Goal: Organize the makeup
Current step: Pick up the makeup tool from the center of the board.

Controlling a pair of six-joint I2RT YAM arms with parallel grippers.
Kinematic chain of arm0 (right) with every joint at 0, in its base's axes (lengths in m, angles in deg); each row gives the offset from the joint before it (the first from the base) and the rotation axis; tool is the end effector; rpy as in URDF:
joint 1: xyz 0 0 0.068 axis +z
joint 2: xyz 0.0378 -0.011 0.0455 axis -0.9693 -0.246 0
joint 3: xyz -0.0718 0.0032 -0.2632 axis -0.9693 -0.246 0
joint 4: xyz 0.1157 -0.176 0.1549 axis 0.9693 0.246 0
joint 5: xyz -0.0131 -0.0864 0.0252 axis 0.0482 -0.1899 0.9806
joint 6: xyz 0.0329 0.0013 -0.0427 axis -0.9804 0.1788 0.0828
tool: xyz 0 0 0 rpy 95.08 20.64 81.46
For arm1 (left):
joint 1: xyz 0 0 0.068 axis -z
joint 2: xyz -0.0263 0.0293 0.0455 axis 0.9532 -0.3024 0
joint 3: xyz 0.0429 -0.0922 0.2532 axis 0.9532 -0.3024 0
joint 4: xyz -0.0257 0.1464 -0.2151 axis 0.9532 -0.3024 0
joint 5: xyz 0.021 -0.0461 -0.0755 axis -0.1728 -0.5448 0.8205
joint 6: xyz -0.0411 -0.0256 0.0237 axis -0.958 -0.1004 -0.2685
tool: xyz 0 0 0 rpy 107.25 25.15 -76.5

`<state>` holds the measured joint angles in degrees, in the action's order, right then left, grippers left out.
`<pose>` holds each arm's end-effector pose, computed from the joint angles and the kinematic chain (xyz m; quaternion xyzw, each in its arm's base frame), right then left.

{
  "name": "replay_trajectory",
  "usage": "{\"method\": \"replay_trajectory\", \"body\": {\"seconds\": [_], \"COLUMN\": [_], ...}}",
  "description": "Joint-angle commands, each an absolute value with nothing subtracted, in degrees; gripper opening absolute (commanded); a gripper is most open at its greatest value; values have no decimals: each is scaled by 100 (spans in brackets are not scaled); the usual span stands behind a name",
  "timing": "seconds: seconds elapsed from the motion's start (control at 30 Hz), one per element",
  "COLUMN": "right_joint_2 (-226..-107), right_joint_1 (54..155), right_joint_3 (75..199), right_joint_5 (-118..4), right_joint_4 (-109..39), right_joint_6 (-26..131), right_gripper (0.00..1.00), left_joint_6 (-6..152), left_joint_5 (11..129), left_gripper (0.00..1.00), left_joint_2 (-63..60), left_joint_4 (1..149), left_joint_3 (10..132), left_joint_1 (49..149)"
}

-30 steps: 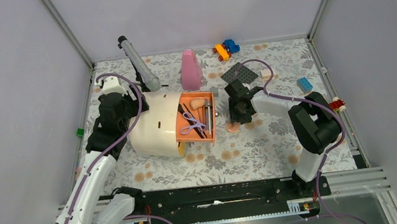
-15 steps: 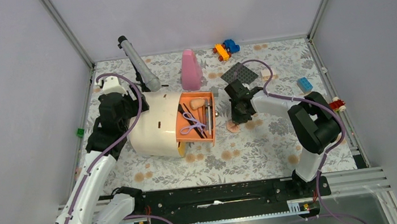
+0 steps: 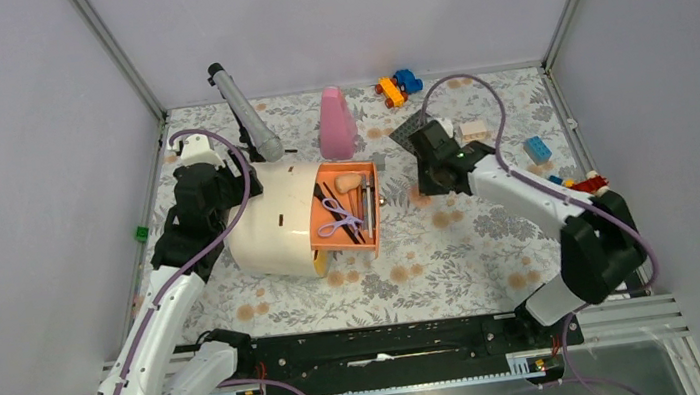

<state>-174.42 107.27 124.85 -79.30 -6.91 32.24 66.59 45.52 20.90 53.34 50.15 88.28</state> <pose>0.2824 0.1628 0.2387 -0.0004 0.9443 0.0461 0.3257 0.2019 -0.0469 0.3398 -0.0964 0.8127 -0.0511 0.5723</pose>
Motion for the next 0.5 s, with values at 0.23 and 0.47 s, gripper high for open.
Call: {"method": "replay_trajectory", "body": {"seconds": [0.23, 0.47], "right_joint_2": [-14879, -15222], "right_joint_1": [10749, 10908], "right_joint_3": [13133, 13885], "right_joint_5": [-6605, -5275], "right_joint_4": [-1761, -1590], "right_joint_6": [3553, 3413], "right_gripper": [0, 0], "left_joint_6": [6742, 6736], "left_joint_5": [4650, 4661], "left_gripper": [78, 78], "left_joint_2": [2027, 2035], "left_joint_4": [4976, 4975], "left_joint_3": [5060, 5060], "left_joint_1": [8787, 8787]}}
